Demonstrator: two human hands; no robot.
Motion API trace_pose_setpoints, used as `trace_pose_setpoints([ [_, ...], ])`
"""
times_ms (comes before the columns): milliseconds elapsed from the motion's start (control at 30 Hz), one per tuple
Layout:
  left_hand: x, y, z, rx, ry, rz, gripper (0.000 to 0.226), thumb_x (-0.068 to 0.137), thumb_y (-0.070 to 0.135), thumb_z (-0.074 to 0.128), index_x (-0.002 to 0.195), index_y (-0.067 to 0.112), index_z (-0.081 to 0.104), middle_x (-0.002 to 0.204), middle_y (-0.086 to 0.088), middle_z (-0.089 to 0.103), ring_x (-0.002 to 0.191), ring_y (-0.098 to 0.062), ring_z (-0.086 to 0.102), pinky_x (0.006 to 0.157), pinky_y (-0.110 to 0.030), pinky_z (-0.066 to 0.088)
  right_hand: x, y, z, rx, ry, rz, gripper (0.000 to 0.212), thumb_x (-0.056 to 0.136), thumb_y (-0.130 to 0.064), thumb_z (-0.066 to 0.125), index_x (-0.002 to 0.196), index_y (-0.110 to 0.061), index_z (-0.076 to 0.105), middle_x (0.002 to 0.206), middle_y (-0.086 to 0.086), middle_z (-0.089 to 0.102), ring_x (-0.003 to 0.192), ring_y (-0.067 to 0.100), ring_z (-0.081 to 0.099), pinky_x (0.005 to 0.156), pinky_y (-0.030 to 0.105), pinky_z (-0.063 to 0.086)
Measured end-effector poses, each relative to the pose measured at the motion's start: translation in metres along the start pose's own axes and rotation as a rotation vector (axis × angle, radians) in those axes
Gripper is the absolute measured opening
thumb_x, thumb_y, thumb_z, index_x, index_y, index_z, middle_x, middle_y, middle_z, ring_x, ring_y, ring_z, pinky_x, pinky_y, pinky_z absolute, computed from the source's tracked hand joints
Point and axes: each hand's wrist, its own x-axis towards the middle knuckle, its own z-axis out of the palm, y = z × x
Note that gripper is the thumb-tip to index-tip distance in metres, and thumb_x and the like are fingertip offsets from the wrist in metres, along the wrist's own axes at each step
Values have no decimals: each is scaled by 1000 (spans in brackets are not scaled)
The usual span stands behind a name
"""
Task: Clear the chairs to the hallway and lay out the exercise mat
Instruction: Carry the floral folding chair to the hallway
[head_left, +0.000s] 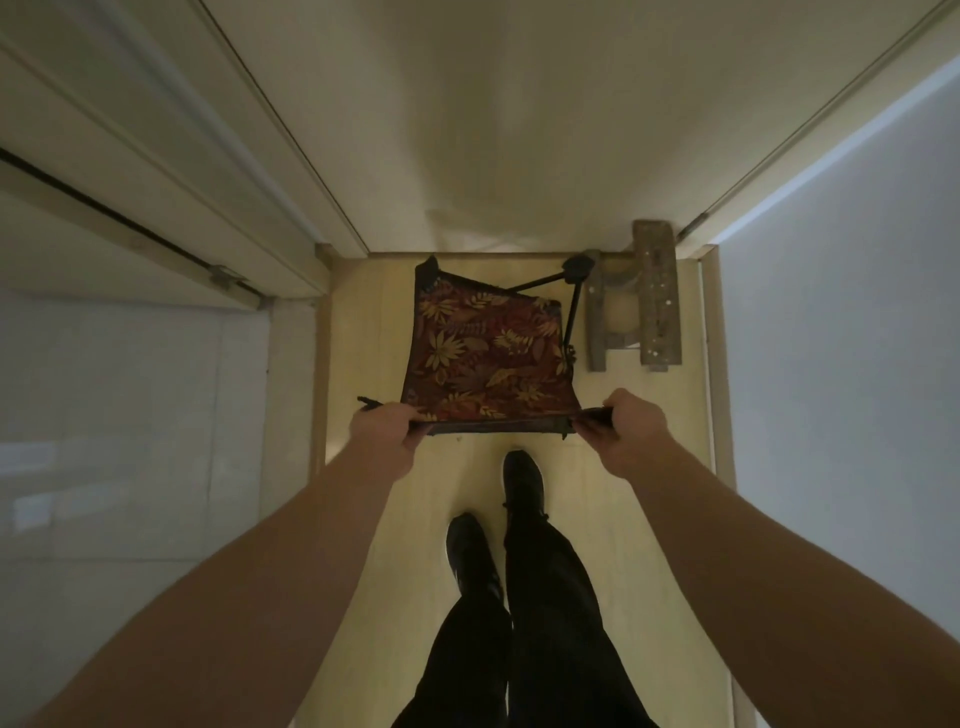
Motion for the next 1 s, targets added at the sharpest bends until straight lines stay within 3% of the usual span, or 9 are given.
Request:
trace_pose_setpoints([
  [100,5,-7,-4,52,1,0,19,86,-15,65,103,-7,64,121,-24,67,116,-33,65,91,-41,59,7,7,0,27,26,20,8,95,-2,48,89,0,53,93,24,64,86,35,70,59,42,62],
  [233,-1,-7,-5,-49,9,-24,29,88,-2,72,116,-4,64,113,-20,70,99,-25,69,60,-30,62,7,11,-1,60,63,14,12,97,-4,51,87,1,54,87,22,66,80,31,70,53,38,60],
  [300,-11,-6,-2,-105,72,-8,15,93,9,71,104,0,64,104,-16,71,89,-22,69,53,-29,60,5,11,-2,72,95,13,12,99,-9,55,89,-2,55,89,20,68,78,30,70,56,38,59],
  [400,-21,-7,1,-180,232,52,16,94,23,68,93,8,61,99,-12,70,84,-20,68,67,-32,61,-5,15,-1,46,162,-9,14,99,-17,59,90,-7,57,88,15,70,80,26,72,62,37,60],
  [500,-33,-3,-2,257,311,153,32,88,17,72,115,10,57,112,-8,70,100,-22,69,87,-32,58,-5,18,0,-8,243,-65,20,100,-20,58,85,-6,59,96,15,72,83,23,72,80,40,62],
  [600,-43,-4,-1,587,332,236,52,88,18,72,131,11,44,122,-8,66,113,-25,65,83,-30,50,-7,10,-2,-434,268,-197,18,101,-21,56,106,-4,56,111,13,68,92,22,65,90,36,56],
  [700,-44,0,5,634,390,248,49,89,17,70,130,12,42,121,-8,65,113,-26,65,82,-30,50,-10,2,-2,-734,244,-330,37,99,-32,60,124,-8,46,117,11,63,108,29,64,79,33,46],
  [867,-39,9,14,842,271,332,56,89,17,71,134,10,38,121,-9,64,112,-26,65,86,-33,53,-16,-9,7,-812,225,-374,40,101,-33,58,127,-7,44,121,12,62,111,30,62,74,31,40],
  [1000,-33,21,24,822,270,310,55,93,23,67,139,8,38,126,-11,63,112,-25,64,94,-34,54,-13,-21,11,-814,199,-331,39,101,-33,58,127,-8,46,120,11,63,110,29,63,78,32,45],
])
